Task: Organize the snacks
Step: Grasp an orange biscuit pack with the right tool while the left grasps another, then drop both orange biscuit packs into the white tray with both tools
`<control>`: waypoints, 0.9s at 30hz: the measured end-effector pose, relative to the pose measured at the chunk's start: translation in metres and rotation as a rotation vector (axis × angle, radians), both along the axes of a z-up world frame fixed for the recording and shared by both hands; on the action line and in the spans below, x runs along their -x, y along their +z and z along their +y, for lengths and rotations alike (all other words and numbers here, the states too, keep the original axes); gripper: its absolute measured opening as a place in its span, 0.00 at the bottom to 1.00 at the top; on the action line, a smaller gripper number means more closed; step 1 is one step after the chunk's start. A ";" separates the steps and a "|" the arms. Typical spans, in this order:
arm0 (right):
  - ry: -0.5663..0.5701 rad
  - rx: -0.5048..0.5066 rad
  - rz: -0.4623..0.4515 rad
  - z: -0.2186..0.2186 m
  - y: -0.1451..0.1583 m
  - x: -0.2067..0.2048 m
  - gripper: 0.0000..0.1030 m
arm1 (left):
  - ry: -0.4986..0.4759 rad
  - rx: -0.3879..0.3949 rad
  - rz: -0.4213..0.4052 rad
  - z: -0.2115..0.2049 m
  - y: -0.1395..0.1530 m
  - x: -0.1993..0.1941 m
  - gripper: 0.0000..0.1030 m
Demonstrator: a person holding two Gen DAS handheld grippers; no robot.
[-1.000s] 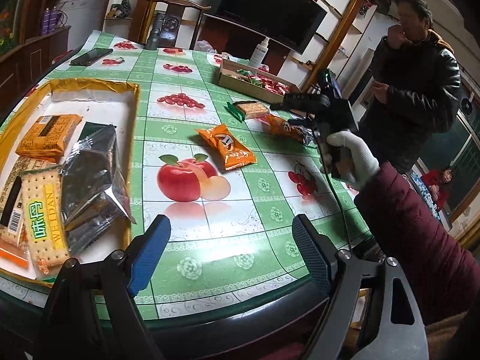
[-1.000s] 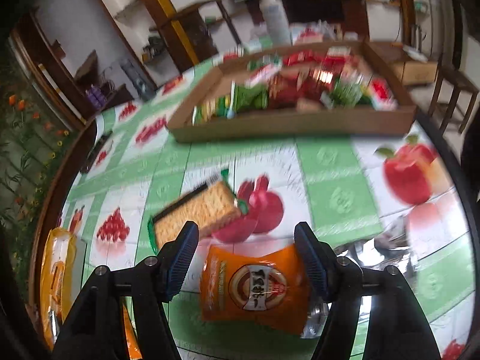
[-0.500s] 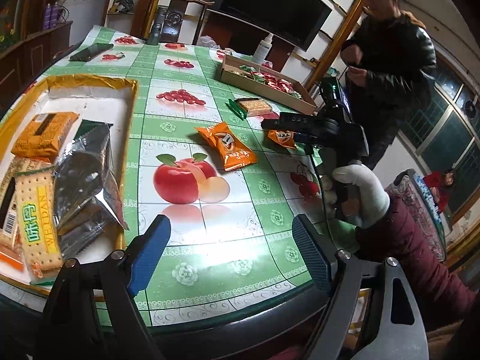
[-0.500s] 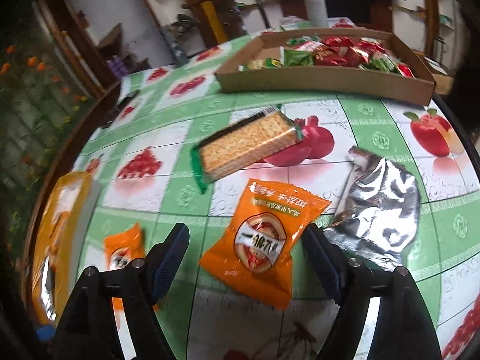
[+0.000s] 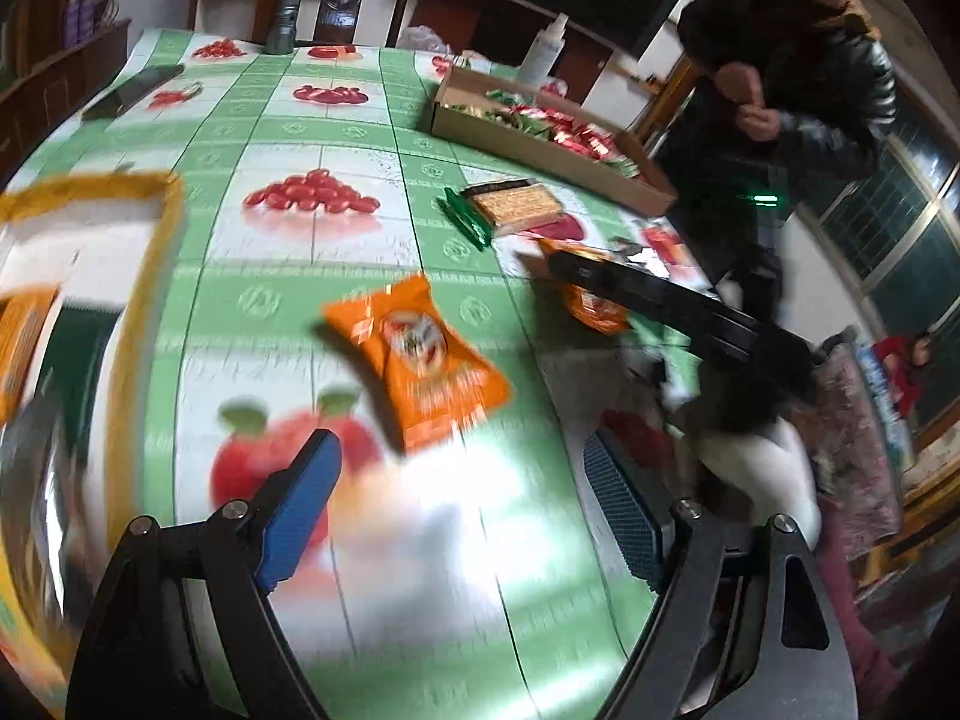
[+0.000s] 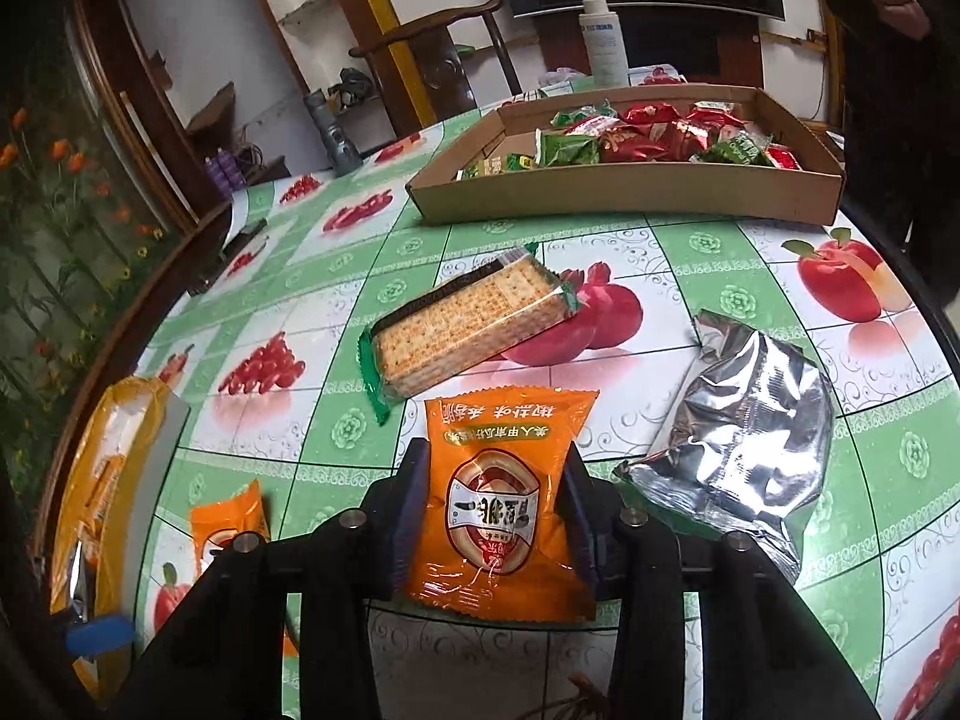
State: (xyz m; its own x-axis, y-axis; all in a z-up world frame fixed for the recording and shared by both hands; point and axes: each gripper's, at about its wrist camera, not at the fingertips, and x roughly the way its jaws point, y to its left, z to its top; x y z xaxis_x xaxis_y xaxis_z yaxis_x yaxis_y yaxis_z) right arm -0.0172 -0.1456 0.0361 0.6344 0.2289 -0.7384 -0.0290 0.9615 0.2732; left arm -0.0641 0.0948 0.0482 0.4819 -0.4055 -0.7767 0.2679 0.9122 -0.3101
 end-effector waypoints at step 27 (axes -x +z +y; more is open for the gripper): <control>-0.004 -0.123 -0.055 -0.010 0.008 0.004 0.42 | 0.003 0.041 -0.099 0.029 0.039 -0.011 0.42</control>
State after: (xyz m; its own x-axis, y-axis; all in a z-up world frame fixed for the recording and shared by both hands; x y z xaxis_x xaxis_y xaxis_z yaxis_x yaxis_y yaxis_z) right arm -0.0214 -0.1551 0.0441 0.6743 0.3132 -0.6688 -0.0439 0.9210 0.3871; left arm -0.0530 0.1241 0.0869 0.5567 -0.4343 -0.7081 0.2961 0.9002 -0.3194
